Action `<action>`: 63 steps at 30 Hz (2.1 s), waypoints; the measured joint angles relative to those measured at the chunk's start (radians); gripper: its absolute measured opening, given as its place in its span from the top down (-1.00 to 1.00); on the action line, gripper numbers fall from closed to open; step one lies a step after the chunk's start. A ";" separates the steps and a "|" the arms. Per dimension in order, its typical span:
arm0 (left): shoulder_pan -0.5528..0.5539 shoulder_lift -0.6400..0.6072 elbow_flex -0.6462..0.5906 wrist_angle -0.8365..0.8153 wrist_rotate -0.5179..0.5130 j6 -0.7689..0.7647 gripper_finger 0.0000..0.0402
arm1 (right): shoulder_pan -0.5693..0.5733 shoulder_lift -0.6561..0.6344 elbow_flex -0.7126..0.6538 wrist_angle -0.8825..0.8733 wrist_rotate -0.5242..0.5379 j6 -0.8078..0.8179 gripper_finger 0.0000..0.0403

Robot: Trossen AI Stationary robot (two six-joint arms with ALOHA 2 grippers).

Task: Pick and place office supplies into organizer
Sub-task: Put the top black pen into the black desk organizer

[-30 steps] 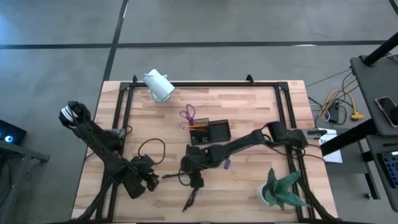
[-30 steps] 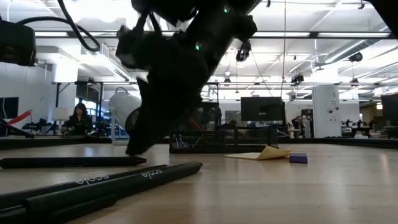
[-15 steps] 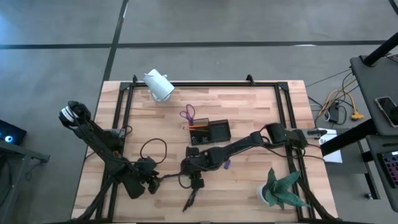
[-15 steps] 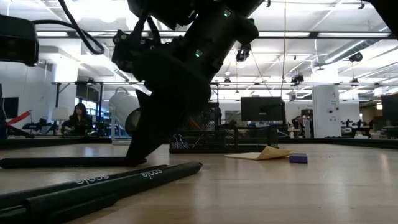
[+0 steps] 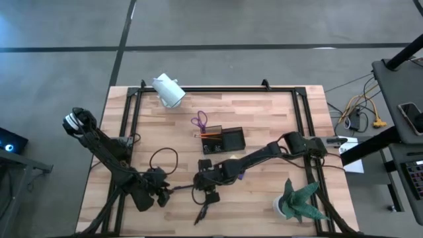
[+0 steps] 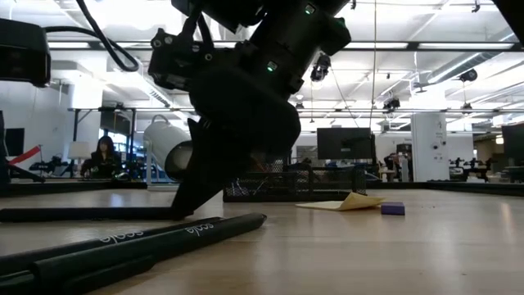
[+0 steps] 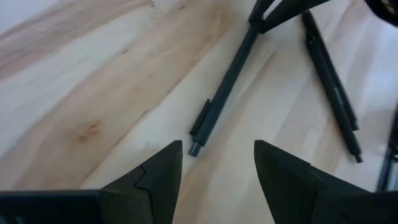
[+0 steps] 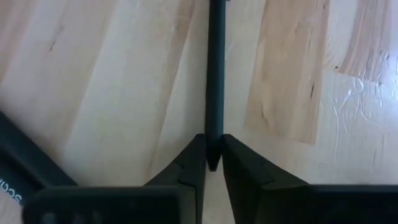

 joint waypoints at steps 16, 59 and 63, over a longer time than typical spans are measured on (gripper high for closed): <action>0.001 -0.041 0.053 0.000 -0.074 0.077 0.09 | 0.002 -0.024 -0.018 0.004 0.038 0.083 0.87; -0.030 -0.010 0.121 -0.421 0.258 -0.600 0.30 | 0.004 -0.108 -0.017 -0.052 0.164 0.169 0.96; -0.023 -0.017 0.103 -0.456 0.235 -0.687 0.24 | 0.004 -0.108 -0.017 -0.052 0.164 0.169 0.96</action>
